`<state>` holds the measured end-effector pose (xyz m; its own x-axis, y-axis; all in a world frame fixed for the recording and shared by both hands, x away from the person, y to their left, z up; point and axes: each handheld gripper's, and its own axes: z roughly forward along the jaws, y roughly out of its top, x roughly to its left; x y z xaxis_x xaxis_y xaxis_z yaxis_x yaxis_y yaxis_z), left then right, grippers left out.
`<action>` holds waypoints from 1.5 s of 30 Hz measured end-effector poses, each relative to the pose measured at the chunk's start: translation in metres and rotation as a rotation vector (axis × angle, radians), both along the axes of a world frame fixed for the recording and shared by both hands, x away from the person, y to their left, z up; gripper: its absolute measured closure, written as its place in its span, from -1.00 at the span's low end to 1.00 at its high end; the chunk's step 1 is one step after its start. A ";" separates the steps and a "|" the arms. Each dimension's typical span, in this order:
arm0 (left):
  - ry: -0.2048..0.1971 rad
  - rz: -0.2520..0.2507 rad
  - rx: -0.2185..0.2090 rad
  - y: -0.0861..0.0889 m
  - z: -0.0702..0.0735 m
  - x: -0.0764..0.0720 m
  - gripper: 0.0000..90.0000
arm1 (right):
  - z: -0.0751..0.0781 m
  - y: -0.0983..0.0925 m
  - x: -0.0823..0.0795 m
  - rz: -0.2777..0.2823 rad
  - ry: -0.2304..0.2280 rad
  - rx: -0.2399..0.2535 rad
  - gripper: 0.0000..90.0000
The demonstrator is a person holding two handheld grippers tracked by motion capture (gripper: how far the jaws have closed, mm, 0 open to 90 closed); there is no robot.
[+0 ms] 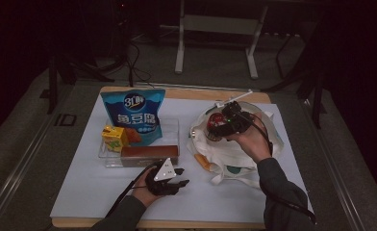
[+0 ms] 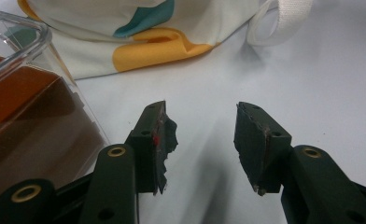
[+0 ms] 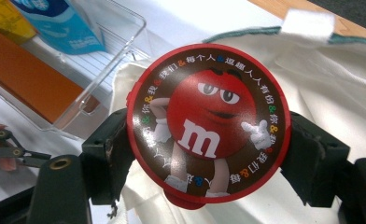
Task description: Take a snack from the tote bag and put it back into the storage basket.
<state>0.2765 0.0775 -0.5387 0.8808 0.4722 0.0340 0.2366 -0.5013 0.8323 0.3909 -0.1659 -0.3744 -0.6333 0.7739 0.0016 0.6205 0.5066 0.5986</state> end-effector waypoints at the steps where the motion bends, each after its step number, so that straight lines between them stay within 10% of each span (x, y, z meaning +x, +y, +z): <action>1: 0.000 0.000 0.000 0.000 0.000 0.000 0.20 | 0.000 0.000 0.000 0.000 0.000 0.000 -0.43; 45: -0.001 -0.001 0.000 0.000 0.000 0.000 0.20 | 0.012 0.063 -0.004 0.092 -0.011 0.020 -0.43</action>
